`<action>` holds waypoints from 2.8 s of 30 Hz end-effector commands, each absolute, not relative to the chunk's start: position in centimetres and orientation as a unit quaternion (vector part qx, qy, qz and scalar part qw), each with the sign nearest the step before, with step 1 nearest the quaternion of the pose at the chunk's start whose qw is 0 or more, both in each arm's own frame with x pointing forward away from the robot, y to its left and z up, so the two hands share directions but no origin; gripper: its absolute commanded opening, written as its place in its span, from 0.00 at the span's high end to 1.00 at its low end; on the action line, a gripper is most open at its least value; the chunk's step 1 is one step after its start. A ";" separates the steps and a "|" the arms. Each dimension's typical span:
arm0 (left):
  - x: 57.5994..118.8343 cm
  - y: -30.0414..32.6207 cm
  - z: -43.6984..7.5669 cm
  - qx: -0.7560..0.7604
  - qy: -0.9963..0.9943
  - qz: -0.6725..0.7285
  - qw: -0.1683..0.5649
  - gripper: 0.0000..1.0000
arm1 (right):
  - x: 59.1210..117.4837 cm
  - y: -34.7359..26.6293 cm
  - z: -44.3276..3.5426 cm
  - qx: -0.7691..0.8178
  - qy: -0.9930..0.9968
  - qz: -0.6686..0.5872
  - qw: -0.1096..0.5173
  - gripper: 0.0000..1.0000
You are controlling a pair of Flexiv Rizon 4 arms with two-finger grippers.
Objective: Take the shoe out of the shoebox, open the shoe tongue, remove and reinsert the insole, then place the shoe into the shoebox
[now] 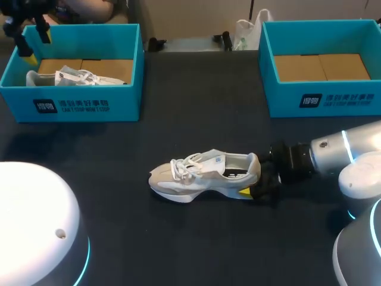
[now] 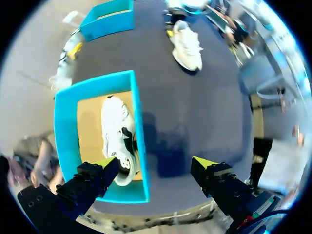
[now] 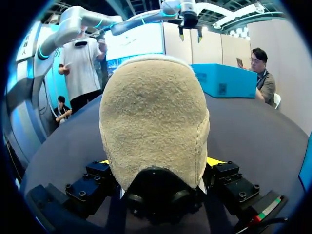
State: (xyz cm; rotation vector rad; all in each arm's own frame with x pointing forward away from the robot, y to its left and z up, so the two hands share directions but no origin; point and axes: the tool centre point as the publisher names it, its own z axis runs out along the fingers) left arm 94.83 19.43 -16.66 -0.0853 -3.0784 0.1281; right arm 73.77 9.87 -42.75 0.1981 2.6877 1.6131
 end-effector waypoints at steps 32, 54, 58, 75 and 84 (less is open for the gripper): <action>87.5 10.1 -16.6 0.513 -0.858 -0.011 -0.010 0.00 | 73.6 10.1 -42.7 0.064 0.857 0.512 0.001 1.00; 78.2 -3.6 -19.3 0.587 -0.809 -0.033 0.018 0.00 | 73.6 10.1 -42.7 0.064 0.857 0.512 0.001 1.00; 76.5 -6.5 -20.2 0.588 -0.808 -0.041 0.021 0.00 | 73.6 10.1 -42.7 0.064 0.857 0.512 0.001 1.00; 71.2 -14.8 -25.1 0.620 -0.782 -0.059 -0.001 0.00 | 73.6 10.1 -42.7 0.064 0.857 0.512 0.001 1.00; 70.5 -18.6 -26.5 0.639 -0.767 -0.038 -0.031 0.00 | 73.6 10.1 -42.7 0.064 0.857 0.512 0.001 1.00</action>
